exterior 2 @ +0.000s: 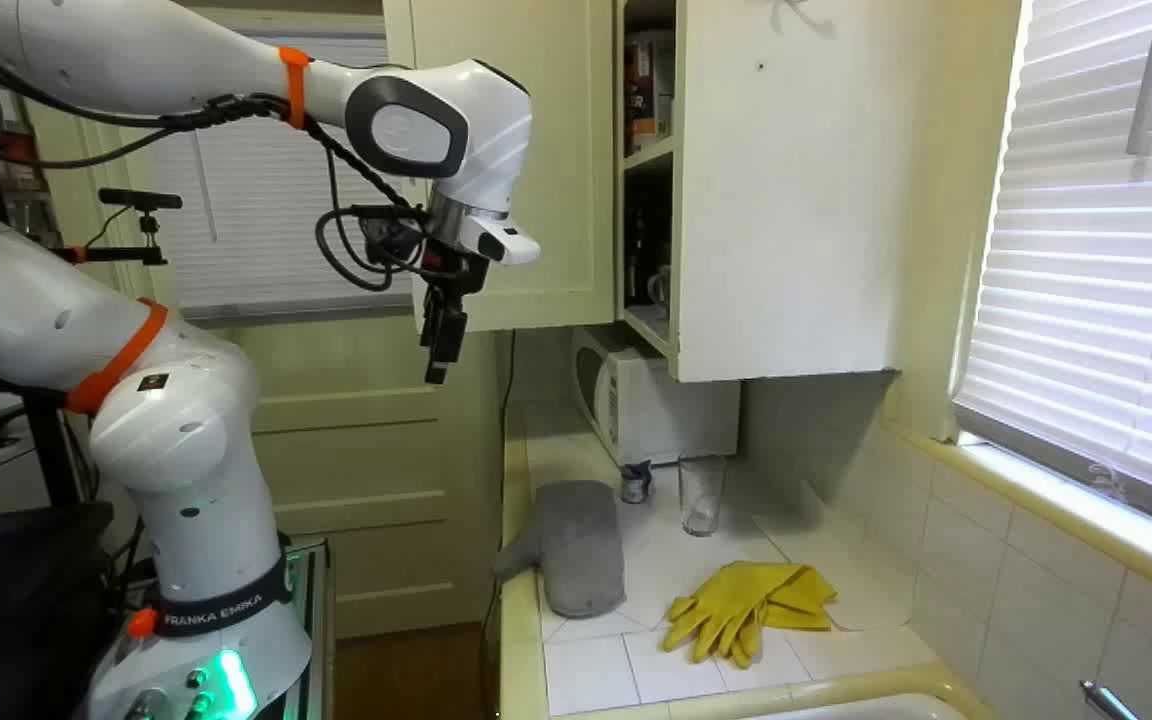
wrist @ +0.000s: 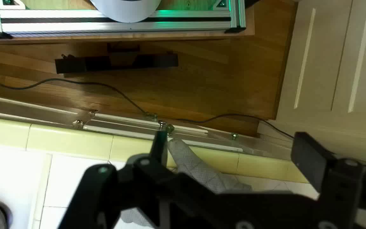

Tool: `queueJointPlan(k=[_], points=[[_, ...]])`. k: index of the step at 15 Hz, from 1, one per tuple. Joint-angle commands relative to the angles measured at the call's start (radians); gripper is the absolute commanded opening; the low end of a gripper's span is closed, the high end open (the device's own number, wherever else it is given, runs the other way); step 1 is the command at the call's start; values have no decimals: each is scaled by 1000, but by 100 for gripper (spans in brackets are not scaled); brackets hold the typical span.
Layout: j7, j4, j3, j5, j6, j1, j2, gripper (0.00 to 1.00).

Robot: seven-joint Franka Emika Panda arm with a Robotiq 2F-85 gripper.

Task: Close the open upper cabinet door.

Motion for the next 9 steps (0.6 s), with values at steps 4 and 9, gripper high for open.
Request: queueJointPlan(k=[4, 9], points=[[-12, 2, 16, 9, -4, -21, 3, 100], [-108, 136, 105, 15, -81, 80, -74, 100]])
